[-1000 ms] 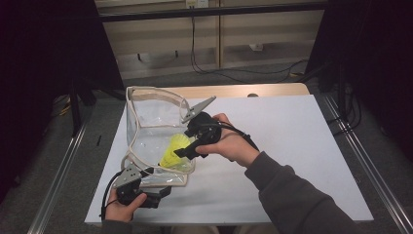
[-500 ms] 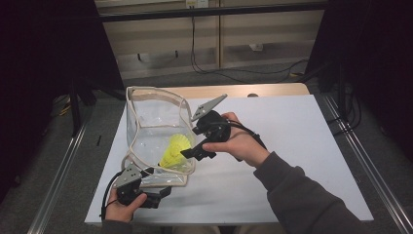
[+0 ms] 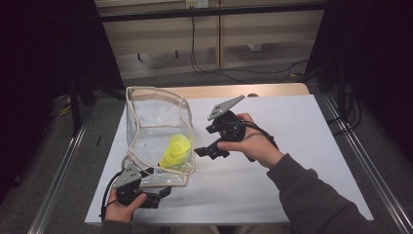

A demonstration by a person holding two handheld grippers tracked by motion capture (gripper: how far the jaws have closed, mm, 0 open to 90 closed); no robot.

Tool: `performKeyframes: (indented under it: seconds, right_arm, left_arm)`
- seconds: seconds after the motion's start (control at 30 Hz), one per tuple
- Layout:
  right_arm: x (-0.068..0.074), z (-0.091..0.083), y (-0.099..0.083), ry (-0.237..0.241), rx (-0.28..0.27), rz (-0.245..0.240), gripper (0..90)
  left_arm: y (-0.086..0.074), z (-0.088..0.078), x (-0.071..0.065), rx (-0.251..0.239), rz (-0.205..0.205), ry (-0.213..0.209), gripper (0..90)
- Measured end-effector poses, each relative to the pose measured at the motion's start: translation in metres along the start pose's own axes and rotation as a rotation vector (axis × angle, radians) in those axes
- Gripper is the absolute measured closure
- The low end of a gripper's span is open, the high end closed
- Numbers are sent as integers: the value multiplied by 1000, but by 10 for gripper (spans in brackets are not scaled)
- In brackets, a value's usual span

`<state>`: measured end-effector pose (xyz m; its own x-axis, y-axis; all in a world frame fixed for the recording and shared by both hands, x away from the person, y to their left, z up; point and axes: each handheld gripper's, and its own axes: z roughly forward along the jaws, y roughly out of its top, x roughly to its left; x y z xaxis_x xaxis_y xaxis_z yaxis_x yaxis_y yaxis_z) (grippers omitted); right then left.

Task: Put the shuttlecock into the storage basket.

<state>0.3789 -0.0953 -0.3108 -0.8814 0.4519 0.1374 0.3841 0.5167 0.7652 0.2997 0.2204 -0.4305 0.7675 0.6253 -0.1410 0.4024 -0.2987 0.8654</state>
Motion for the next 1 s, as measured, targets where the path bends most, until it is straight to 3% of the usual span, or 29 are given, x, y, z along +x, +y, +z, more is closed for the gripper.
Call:
performKeyframes:
  seconds: [0.1, 1.0]
  right_arm:
    - [-1, -1, -6, -9, 8, -16, 120]
    - [-12, -7, -54, -10, -30, 28, 89]
  left_arm:
    - [0, 0, 0, 1, 1, 0, 45]
    - [0, -1, 0, 1, 3, 3, 45]
